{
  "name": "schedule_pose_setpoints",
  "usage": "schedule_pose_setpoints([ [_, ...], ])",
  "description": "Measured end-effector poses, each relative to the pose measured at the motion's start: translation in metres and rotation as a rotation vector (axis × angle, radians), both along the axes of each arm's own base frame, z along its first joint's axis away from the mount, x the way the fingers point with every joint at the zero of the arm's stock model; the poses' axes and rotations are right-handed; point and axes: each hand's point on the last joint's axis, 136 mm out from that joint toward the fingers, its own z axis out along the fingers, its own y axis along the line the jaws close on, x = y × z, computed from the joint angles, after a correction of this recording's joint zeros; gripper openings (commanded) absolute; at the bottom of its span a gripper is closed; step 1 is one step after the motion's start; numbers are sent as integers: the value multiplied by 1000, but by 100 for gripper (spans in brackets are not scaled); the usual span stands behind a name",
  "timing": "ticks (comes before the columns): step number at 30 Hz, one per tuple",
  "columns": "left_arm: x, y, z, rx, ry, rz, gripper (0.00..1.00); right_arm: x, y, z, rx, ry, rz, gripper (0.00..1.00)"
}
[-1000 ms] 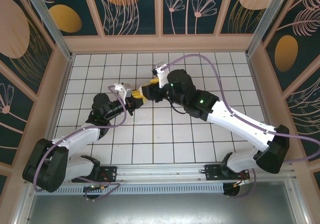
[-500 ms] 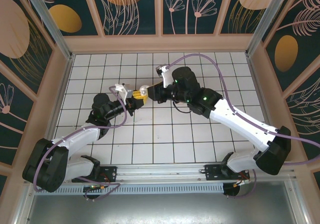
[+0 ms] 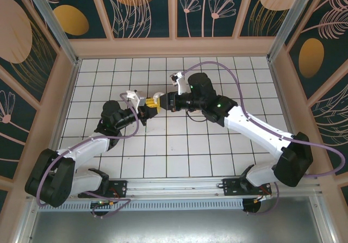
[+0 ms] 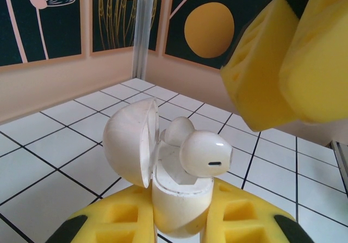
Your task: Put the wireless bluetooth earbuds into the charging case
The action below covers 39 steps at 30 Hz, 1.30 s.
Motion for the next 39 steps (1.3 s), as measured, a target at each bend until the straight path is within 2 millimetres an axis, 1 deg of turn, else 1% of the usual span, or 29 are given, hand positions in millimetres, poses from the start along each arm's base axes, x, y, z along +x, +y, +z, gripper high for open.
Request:
schedule_pose_setpoints([
  [4,0,0,0,0,0,-1,11,2,2,-1,6,5,1,20],
  [9,1,-1,2,-2,-4,-1,10,4,4,-8,-7,19,2,19],
  [18,1,-1,3,-4,-7,-3,10,4,4,-10,-9,20,1,17],
  [22,1,-1,3,-4,-7,-3,10,4,4,-10,-10,17,3,24],
  [25,0,-2,4,-4,-8,-5,10,4,3,-7,-11,-5,5,32],
  [28,-3,-3,3,-3,-7,-27,11,6,-7,7,6,-47,-2,41],
  [30,-6,-5,4,-4,-8,-49,11,9,-25,22,33,-81,-22,46],
  [34,-14,-10,9,-12,-11,-102,11,17,-58,46,83,-134,-44,49],
  [35,-16,-12,12,-16,-13,-118,11,20,-64,49,93,-138,-44,49],
  [37,-22,-18,18,-23,-21,-152,11,24,-70,49,100,-132,-35,50],
  [39,-27,-23,23,-27,-29,-181,11,25,-69,44,100,-116,-12,52],
])
